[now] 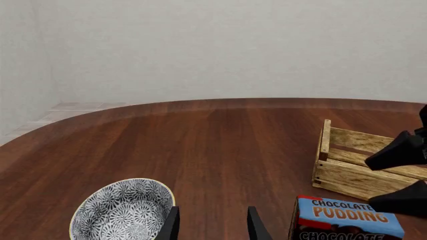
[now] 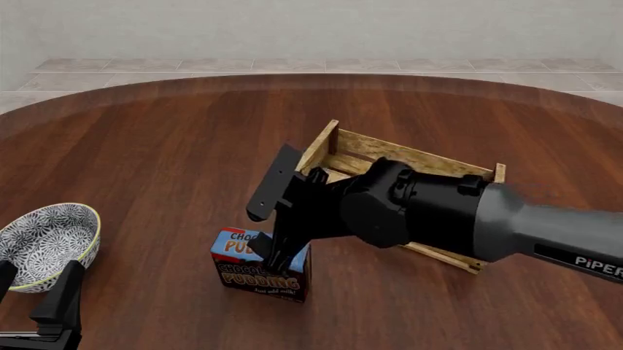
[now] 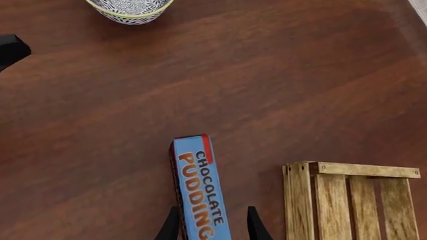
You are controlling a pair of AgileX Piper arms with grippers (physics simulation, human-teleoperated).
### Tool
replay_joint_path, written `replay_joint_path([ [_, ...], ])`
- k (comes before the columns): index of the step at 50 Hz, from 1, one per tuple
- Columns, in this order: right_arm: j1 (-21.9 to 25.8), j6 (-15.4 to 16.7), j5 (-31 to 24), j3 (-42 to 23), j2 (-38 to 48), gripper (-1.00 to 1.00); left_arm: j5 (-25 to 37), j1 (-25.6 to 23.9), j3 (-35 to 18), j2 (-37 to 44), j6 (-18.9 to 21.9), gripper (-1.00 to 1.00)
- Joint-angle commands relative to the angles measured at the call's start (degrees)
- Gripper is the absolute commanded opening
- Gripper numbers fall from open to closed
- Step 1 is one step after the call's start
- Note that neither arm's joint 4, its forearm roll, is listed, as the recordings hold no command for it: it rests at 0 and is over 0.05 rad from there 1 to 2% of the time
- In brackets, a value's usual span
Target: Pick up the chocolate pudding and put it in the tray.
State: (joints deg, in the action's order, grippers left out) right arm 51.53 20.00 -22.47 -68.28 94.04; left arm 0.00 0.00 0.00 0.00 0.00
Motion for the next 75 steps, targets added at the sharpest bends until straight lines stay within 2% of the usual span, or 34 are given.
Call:
replay_joint_path([
  [1, -0.64, -0.37, 0.73, 0.08, 1.27, 1.00, 0.00, 0.00, 0.00, 0.00, 0.00, 1.00],
  [46, -0.01, -2.95, 3.28, 1.80, 4.01, 1.00, 0.00, 0.00, 0.00, 0.00, 0.00, 1.00],
  [75, -0.06, -2.64, 3.26, 1.57, 5.90, 1.00, 0.00, 0.00, 0.00, 0.00, 0.00, 1.00],
])
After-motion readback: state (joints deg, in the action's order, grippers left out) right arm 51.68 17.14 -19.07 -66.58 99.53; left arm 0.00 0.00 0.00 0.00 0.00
